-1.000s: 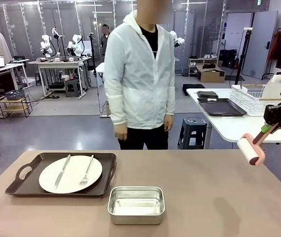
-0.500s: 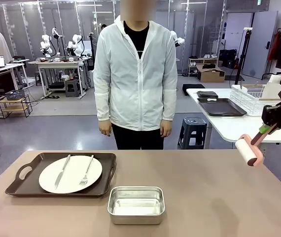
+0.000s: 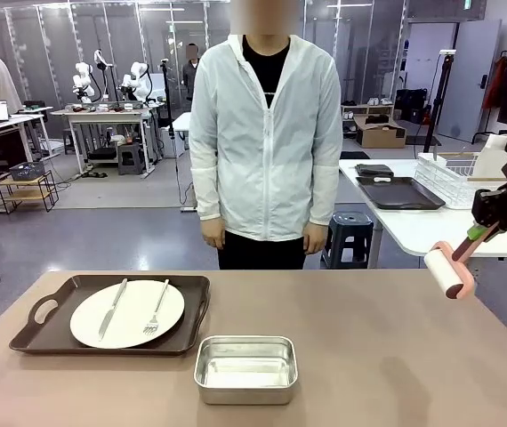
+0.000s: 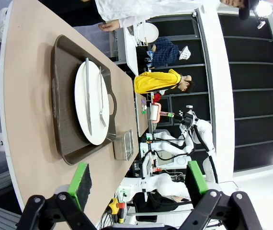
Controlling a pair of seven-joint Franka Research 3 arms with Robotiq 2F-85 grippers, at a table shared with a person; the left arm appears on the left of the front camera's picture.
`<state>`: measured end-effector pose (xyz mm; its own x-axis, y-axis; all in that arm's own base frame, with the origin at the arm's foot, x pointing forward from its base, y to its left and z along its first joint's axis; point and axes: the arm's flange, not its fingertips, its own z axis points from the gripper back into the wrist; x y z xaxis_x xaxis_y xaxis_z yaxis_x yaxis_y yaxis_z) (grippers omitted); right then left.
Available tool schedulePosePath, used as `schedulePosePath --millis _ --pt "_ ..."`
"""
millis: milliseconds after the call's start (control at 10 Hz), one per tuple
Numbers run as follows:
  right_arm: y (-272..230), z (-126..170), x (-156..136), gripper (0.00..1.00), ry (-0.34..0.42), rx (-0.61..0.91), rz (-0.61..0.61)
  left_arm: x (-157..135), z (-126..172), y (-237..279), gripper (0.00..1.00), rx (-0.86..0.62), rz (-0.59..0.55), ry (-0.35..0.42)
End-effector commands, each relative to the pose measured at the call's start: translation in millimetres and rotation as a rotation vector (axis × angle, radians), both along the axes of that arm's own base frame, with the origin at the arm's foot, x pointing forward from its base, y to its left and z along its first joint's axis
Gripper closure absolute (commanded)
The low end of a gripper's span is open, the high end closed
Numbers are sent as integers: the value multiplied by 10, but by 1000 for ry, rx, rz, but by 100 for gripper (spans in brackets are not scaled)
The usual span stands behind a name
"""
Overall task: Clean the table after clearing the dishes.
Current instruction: Place the Lint Roller back on top of the Airtight Container.
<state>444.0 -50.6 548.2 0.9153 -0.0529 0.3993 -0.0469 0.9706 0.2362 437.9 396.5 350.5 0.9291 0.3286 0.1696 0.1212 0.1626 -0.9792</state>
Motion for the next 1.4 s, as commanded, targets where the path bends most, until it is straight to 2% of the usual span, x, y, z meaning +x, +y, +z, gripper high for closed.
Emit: schedulePosePath --millis 0,600,800,1000,1300 --pt "9 24 14 79 -4 -11 6 -17 15 15 0 4 4 -5" --pt "2 0 0 79 0 0 0 -17 15 15 0 4 4 -5" --pt "380 420 -50 79 -120 -114 162 -17 15 15 0 4 4 -5" --pt "998 778 -88 79 -208 -195 392 -17 15 15 0 4 4 -5" --pt "2158 969 -116 79 -263 -283 759 -17 15 15 0 4 4 -5"
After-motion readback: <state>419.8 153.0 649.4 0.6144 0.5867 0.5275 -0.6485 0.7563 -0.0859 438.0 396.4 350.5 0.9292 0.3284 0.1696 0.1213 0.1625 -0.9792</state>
